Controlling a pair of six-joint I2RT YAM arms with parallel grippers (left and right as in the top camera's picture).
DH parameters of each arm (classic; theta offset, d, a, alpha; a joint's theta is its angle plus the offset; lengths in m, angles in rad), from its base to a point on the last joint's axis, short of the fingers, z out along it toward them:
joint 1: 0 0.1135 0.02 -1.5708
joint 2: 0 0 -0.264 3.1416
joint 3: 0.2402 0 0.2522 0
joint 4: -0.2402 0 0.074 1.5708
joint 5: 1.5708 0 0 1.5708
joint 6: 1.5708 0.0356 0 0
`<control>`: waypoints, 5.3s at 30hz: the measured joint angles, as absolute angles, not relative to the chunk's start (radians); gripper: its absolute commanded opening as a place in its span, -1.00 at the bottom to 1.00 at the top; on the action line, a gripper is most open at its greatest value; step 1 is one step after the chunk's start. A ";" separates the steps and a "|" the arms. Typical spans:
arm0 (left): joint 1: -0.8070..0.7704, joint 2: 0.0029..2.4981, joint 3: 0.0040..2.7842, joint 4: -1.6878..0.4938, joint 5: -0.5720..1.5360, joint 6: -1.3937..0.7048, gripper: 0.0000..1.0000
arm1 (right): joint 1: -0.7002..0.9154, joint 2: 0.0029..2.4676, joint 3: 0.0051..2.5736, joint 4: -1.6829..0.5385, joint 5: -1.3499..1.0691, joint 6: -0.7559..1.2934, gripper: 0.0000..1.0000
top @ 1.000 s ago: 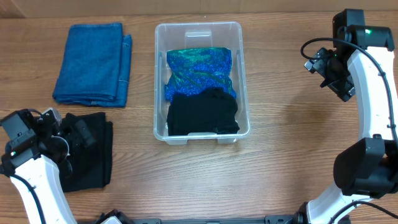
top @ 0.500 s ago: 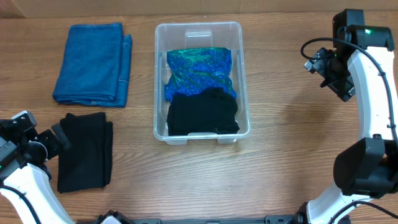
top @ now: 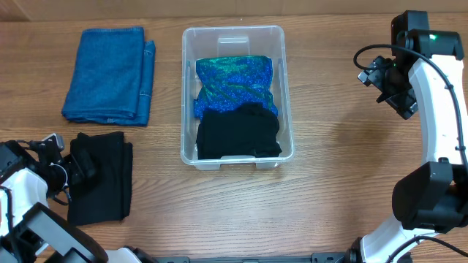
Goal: Pack container
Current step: 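Close the left gripper on the black cloth's edge and drag it, then lift the black cloth with the left gripper and swing it over the container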
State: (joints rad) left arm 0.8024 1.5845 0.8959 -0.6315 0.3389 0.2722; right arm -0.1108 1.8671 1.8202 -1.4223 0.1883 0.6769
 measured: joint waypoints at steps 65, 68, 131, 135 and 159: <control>0.583 1.703 0.976 -0.744 0.617 -0.088 0.99 | -0.111 1.868 1.820 -1.422 0.188 0.677 1.00; 0.583 1.703 0.976 -0.716 0.687 -0.098 1.00 | -0.111 1.867 1.820 -1.422 0.188 0.677 1.00; 0.497 1.805 0.984 -0.907 0.665 0.529 -0.71 | -0.111 1.867 1.820 -1.422 0.188 0.677 1.00; 0.497 1.805 0.984 -0.910 0.653 0.524 -0.92 | -0.111 1.867 1.820 -1.422 0.188 0.677 1.00; 0.679 1.825 1.536 -1.296 0.997 0.448 -0.92 | -0.111 1.867 1.820 -1.422 0.188 0.677 1.00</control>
